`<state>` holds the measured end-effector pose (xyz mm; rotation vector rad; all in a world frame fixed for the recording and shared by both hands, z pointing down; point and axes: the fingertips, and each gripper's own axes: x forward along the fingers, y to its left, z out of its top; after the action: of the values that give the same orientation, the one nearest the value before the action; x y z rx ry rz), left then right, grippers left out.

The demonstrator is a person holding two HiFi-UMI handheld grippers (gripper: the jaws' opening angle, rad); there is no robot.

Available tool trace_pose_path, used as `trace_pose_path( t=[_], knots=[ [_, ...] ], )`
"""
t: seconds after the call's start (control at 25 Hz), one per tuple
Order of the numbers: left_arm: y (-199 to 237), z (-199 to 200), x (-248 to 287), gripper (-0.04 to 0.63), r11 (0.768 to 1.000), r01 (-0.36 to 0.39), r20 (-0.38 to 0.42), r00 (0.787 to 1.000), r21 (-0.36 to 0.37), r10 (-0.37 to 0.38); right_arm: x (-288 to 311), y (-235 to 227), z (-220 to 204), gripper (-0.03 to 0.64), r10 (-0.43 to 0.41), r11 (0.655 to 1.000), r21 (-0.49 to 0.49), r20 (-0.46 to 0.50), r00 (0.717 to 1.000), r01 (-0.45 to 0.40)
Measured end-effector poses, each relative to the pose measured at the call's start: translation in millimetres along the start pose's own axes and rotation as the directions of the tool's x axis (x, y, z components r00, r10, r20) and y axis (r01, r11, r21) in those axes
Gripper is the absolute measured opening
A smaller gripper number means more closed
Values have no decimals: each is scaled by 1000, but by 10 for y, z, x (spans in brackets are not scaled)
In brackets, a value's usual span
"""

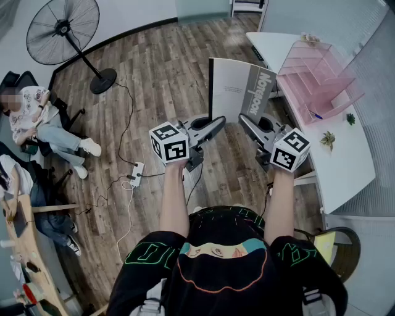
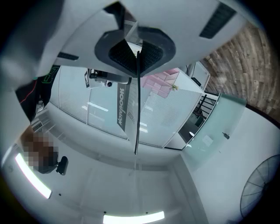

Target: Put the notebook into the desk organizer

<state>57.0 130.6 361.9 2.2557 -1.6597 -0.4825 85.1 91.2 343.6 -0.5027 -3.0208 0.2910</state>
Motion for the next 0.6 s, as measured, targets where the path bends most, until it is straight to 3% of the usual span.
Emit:
trace_pose_path(
  t=[0.6],
  knots=[
    [-75, -6, 353, 5, 999, -48, 22, 999, 2, 48, -228, -271, 84, 17, -15, 999, -40, 20, 1000, 16]
  ],
)
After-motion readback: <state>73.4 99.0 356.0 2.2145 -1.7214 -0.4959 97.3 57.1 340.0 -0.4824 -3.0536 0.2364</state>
